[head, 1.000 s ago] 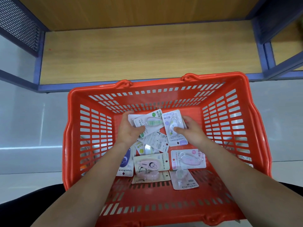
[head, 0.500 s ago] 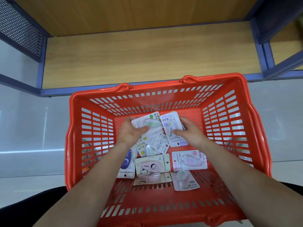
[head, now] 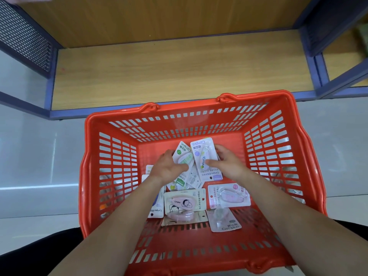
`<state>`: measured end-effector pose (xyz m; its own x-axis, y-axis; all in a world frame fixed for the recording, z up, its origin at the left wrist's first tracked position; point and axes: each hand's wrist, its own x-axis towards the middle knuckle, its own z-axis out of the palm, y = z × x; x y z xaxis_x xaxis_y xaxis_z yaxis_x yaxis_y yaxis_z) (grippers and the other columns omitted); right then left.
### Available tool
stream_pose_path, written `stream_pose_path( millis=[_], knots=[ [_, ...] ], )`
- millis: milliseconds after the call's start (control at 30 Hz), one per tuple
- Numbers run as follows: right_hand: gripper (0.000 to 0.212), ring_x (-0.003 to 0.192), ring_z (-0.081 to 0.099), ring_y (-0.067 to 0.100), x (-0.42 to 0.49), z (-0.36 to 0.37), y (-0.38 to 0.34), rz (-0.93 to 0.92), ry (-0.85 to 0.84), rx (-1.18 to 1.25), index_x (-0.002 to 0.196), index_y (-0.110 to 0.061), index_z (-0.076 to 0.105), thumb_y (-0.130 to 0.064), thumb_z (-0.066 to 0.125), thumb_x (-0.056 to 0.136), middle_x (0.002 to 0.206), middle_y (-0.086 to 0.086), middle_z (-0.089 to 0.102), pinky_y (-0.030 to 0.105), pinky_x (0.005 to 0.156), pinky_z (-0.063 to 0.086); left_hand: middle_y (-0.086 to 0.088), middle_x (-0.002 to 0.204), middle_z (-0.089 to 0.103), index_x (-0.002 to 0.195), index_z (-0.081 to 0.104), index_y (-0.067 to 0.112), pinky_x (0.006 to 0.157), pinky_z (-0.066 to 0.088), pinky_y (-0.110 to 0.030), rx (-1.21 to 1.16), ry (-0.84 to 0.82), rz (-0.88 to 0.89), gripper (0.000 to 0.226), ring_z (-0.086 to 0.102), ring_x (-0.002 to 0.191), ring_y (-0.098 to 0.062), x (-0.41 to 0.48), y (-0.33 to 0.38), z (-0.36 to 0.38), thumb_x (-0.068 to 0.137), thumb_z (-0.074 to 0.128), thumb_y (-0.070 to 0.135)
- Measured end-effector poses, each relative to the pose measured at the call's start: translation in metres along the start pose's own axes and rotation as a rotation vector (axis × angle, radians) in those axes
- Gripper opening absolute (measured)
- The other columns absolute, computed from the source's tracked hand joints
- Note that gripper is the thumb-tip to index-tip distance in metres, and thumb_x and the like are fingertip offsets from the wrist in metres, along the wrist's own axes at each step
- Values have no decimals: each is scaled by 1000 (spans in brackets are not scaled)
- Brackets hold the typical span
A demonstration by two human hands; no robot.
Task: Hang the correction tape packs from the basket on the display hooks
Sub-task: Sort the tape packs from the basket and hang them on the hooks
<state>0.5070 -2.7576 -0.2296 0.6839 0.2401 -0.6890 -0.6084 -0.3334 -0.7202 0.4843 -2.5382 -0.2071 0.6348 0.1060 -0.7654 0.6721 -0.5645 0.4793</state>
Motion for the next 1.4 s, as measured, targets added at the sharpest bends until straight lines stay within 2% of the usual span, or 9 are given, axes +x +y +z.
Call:
stream_pose_path(
  millis=[100,333,500,700,833,967,1100,1300,1400],
  knots=[
    [45,105,73,16,3,1,5,2,0,36,127,-28,60,-11,77,89,116,-5,75,49,97,57,-1,135,53,141,49,24,103,48,-47,79,48,20,68,55,123,-25,1,-5,8,82,67,53],
    [57,104,74,18,3,-4,8,24,-4,109,139,-30,55,-12,77,89,119,-4,75,47,89,61,6,119,68,133,56,26,90,57,-43,-128,97,38,56,67,103,-19,3,-20,6,86,78,45],
    [48,100,73,17,-7,-15,-3,14,72,78,121,-19,60,-3,83,81,115,4,73,33,81,60,4,103,72,119,62,19,82,58,-36,-229,113,30,39,70,94,-20,-5,-25,-3,88,80,34],
    [46,101,73,23,-19,-23,-10,-35,52,-64,108,-18,67,-4,91,71,109,5,74,44,87,61,-6,104,76,112,62,20,81,62,-44,-573,107,18,30,75,92,-27,-29,-15,-22,88,79,21],
    [47,104,71,17,-25,-18,-19,-51,-27,-150,111,-20,70,-10,92,71,110,-2,74,35,89,59,-4,110,78,124,63,16,90,61,-46,-501,-92,95,44,77,95,-24,-36,-9,-27,85,82,18],
    [48,102,68,7,-23,-14,-22,-55,-32,-144,114,-23,69,-17,92,72,111,-10,72,19,78,54,0,108,78,121,63,20,98,56,-50,-476,-110,86,47,76,98,-23,-28,-7,-20,80,86,28],
    [73,118,64,9,-15,-8,-14,-15,-68,-148,130,-26,65,-40,93,65,129,-9,67,34,94,56,1,115,76,124,60,24,99,55,-51,-487,-173,77,63,75,103,-23,-19,-8,-13,69,89,37],
    [66,126,59,7,-11,-3,-1,18,-69,-107,128,-35,65,-52,88,68,131,-16,65,41,107,49,-1,115,74,124,58,20,91,60,-43,-439,-95,10,47,75,97,-20,-4,-20,-5,85,83,30],
    [53,107,67,5,-9,-3,0,26,21,-36,119,-26,64,-33,91,74,123,-5,67,31,85,57,-1,113,74,125,58,19,88,60,-40,-462,-67,-15,47,75,95,-20,-1,-24,-2,86,81,31]
  ],
)
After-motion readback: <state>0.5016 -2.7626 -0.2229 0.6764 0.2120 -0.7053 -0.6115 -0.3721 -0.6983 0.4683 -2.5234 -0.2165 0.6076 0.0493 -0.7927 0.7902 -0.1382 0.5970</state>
